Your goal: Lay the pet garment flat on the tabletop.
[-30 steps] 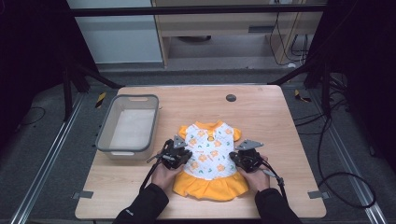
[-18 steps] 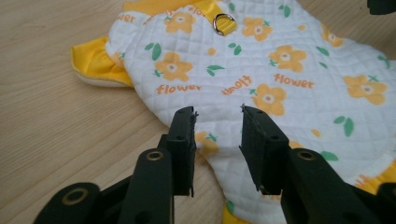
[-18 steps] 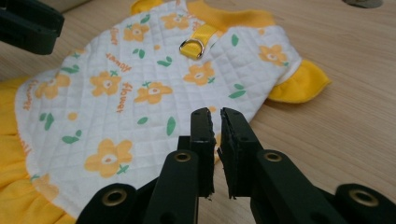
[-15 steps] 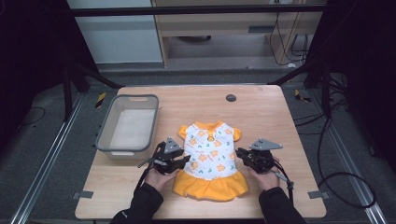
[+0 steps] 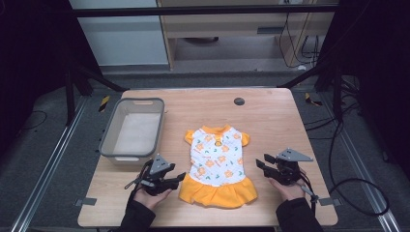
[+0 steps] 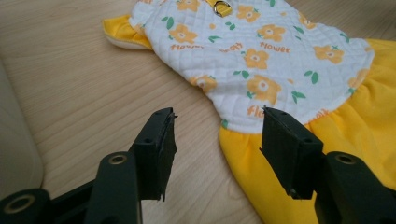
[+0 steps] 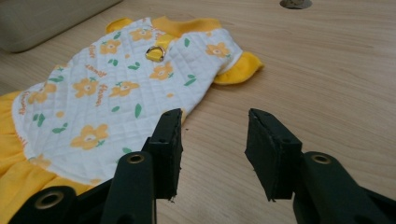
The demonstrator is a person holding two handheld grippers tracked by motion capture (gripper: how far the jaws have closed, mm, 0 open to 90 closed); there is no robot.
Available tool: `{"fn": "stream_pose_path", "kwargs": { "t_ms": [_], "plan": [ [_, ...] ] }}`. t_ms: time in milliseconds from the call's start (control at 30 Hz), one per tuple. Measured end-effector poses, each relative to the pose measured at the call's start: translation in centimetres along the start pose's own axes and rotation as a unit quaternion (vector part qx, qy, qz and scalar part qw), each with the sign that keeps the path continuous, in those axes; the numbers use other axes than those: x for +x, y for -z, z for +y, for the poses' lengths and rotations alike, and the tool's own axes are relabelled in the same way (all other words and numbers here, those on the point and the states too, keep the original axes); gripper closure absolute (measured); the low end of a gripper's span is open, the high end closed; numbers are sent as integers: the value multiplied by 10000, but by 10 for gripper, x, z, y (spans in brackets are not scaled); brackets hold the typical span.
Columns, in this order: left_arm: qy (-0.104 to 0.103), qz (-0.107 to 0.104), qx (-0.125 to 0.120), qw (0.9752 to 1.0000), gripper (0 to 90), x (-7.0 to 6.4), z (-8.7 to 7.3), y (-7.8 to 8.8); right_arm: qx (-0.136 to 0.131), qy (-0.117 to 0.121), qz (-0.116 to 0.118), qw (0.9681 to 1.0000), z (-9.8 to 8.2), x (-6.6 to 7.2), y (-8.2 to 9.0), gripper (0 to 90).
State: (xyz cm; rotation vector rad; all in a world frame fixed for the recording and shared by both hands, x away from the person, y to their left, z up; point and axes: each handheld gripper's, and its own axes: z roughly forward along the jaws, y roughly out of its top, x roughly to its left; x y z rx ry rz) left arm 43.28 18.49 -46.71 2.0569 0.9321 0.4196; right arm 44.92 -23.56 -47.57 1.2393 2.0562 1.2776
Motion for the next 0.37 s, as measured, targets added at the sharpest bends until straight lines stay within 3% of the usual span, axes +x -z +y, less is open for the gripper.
{"fn": "stream_pose_path", "kwargs": {
  "t_ms": [233,367],
  "plan": [
    [207,31,-22,9998,362,8,-17,20,-105,-150,-165,9997,-7,-7,11,419],
    [206,196,66,9996,327,13,-27,28,-76,-219,-259,9994,-11,-11,15,391]
  ]
}}
